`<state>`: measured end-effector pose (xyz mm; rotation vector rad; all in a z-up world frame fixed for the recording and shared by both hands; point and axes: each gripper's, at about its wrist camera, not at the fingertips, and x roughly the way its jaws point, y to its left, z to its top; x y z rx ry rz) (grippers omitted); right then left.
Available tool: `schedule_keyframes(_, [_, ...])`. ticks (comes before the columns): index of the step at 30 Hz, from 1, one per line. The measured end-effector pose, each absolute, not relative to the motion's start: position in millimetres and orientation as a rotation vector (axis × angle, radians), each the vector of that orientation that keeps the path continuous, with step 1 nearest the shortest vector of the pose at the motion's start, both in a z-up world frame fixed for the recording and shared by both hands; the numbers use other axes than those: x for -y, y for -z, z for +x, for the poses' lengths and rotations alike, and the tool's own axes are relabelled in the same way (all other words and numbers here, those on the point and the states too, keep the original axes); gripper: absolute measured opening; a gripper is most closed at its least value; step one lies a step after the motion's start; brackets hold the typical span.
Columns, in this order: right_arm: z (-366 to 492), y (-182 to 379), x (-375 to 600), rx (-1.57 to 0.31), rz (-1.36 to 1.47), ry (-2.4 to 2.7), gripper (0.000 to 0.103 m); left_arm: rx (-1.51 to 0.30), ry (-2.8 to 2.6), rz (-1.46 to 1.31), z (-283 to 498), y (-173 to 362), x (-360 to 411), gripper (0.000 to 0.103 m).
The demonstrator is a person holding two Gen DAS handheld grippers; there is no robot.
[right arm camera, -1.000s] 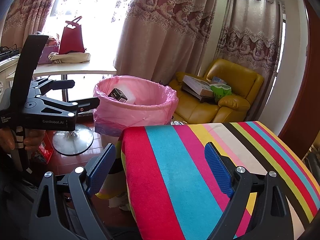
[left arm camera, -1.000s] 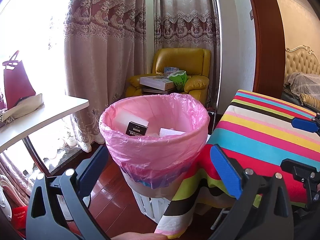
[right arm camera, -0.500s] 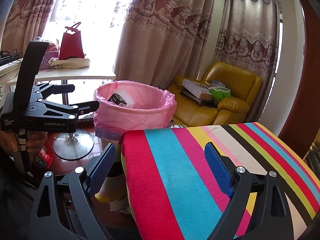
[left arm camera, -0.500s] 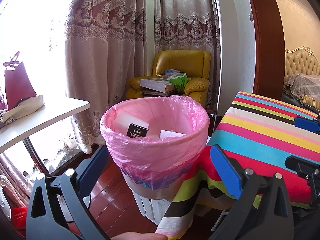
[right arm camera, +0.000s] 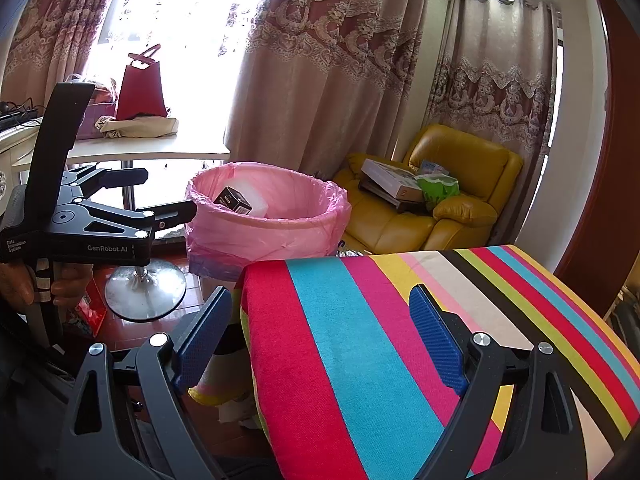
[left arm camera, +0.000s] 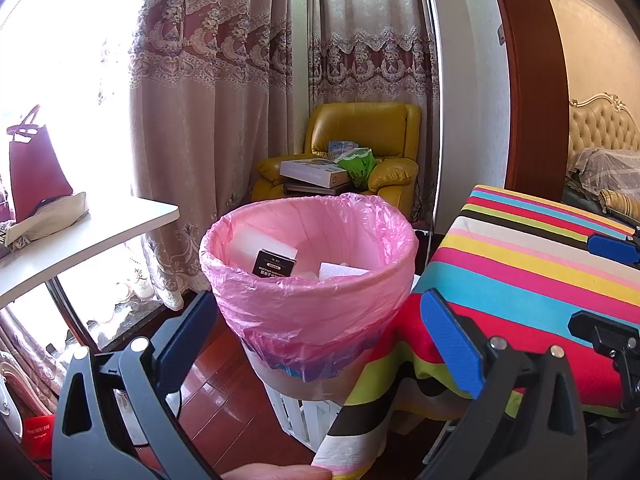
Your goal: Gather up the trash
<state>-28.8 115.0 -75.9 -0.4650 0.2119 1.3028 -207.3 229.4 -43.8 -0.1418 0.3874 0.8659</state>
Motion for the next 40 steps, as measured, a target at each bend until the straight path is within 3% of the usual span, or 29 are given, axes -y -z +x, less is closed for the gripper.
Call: schedule_keyframes(40, [-29.5,79.8,-115.9,-0.217,-0.476,-1.308,0.084,-0.392,-0.84,-0.157,-200.6,47.5,-229.6,0.099])
